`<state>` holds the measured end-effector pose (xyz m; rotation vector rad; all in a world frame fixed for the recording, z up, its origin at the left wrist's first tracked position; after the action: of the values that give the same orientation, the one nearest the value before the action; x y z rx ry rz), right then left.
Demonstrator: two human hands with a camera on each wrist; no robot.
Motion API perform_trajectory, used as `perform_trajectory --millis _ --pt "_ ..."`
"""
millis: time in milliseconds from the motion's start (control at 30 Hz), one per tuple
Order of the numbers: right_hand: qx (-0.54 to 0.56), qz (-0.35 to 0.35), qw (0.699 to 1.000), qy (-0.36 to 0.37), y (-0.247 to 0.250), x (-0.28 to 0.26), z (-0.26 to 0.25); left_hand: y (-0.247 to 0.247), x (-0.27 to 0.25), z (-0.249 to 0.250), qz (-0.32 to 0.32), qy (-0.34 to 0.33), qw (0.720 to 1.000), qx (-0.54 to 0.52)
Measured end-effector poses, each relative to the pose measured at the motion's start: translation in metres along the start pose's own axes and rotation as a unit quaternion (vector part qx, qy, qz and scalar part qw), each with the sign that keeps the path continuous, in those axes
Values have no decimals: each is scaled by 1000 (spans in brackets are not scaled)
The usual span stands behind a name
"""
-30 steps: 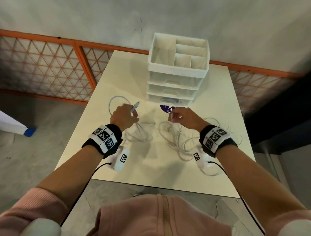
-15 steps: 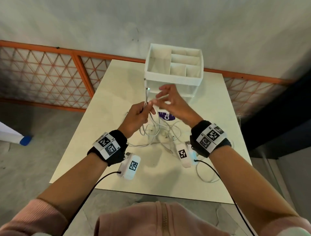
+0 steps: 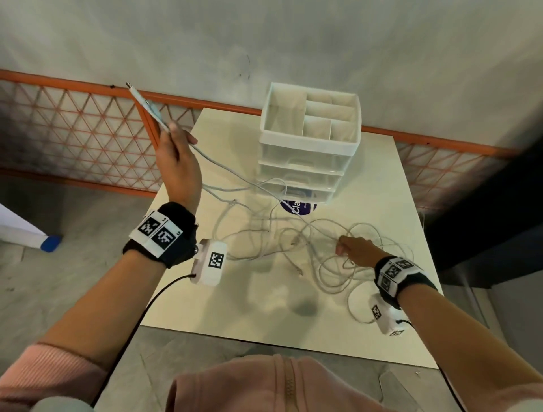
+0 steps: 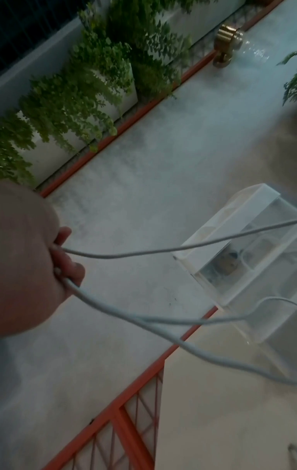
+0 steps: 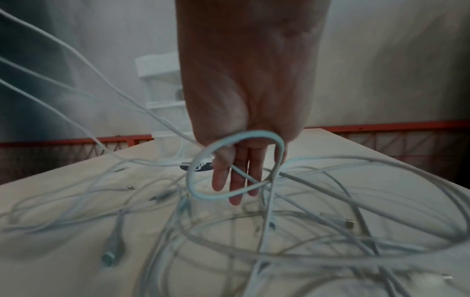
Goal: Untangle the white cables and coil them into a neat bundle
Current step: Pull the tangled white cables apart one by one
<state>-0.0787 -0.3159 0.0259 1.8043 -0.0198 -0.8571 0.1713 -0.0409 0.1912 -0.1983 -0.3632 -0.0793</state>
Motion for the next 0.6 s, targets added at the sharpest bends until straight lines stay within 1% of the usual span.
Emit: perform_trajectory --millis 67,133,167,200,233,333,400,467,533,600 --pt "-39 26 999 3 7 -2 -3 -8 -7 4 -16 -16 998 64" --pt "-30 62 997 32 20 -2 -18 -21 -18 -3 -51 -15 987 155" --pt "-19 70 996 53 25 -2 -26 -28 -25 -7 -76 -12 975 210" --pt "-10 71 995 74 32 -2 -37 -36 -32 -11 -115 -11 961 251" --pt "6 74 992 100 39 -3 -48 -45 -40 -17 -170 -8 949 267" --pt "94 83 975 184 63 -9 -83 -73 -75 -25 -334 33 909 248" --pt "91 93 968 216 80 -16 -102 -87 -97 -30 -403 60 885 227" --pt "57 102 964 237 89 -20 -115 -95 -112 -32 -441 114 867 201" --pt "47 107 967 227 92 -20 -116 -99 -117 -37 -453 154 856 195" --pt "88 135 962 220 94 -20 -112 -98 -115 -41 -461 152 847 218"
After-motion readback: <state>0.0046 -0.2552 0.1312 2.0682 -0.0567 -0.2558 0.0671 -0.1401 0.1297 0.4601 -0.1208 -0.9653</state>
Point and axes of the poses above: each hand's wrist, its own x-axis towards the middle knuckle, its own y-axis out of the back of the hand, z = x × y, the point moved 6 cm from there along x, towards the middle knuckle, and after that the axes turned 4 degrees about -x, right-handed, at the moved point
